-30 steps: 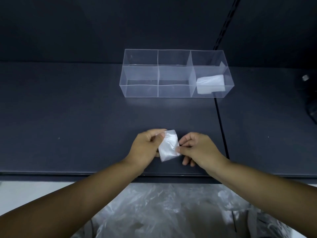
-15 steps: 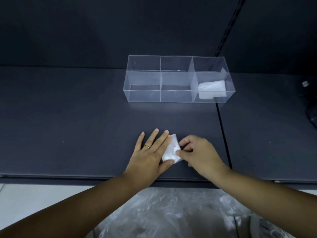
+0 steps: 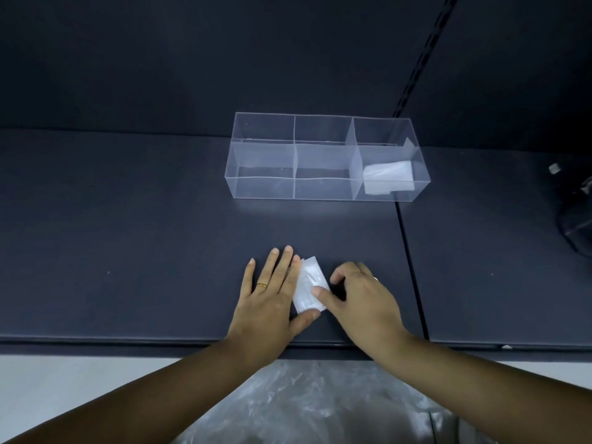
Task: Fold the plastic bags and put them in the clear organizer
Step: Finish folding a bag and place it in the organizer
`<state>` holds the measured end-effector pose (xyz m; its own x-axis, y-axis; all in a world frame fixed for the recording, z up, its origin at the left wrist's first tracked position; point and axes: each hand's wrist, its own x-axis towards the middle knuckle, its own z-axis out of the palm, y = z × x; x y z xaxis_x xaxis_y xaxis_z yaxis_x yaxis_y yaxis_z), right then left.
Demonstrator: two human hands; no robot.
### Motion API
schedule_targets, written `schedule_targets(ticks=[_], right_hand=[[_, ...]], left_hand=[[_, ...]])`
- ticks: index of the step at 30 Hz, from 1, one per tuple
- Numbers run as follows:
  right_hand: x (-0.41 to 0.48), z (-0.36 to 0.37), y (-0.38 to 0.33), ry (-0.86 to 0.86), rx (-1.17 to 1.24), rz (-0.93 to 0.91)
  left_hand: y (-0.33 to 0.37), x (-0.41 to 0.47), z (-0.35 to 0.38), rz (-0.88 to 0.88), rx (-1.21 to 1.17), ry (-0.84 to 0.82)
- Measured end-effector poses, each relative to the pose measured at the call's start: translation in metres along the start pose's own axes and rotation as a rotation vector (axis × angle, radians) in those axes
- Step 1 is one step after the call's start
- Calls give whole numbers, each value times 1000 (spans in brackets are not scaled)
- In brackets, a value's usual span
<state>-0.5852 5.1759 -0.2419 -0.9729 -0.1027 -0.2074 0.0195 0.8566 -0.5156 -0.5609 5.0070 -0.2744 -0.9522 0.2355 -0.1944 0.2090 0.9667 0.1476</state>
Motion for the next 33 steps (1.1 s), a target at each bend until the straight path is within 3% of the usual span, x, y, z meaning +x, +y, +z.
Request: schedule_targets(ticks=[5, 7, 10, 16, 20, 22, 25, 27, 29, 33], right_hand=[[8, 0, -8, -54, 13, 23], [12, -8, -5, -72, 117, 39], [17, -30, -5, -182, 476, 75], [31, -74, -11, -354, 438, -183], [50, -94, -4, -383, 634, 2], [68, -105, 2, -305, 691, 77], [111, -130, 23, 62, 675, 165], [140, -146, 40, 239, 600, 240], [161, -149, 54, 273, 480, 283], [186, -133, 57, 255, 51, 302]], left_hand=[[0, 1, -3, -19, -134, -8], [-3, 3, -13, -47, -355, -13], [-5, 12, -35, -118, -697, -22], [-6, 39, -79, -155, -1281, -285], [0, 60, -94, -240, -1481, -136], [5, 71, -101, -257, -1525, -40], [5, 89, -109, -252, -1378, 177], [-1, 99, -108, -208, -989, 384], [-7, 106, -102, -70, -522, 492], [-18, 112, -78, 9, -61, 243]])
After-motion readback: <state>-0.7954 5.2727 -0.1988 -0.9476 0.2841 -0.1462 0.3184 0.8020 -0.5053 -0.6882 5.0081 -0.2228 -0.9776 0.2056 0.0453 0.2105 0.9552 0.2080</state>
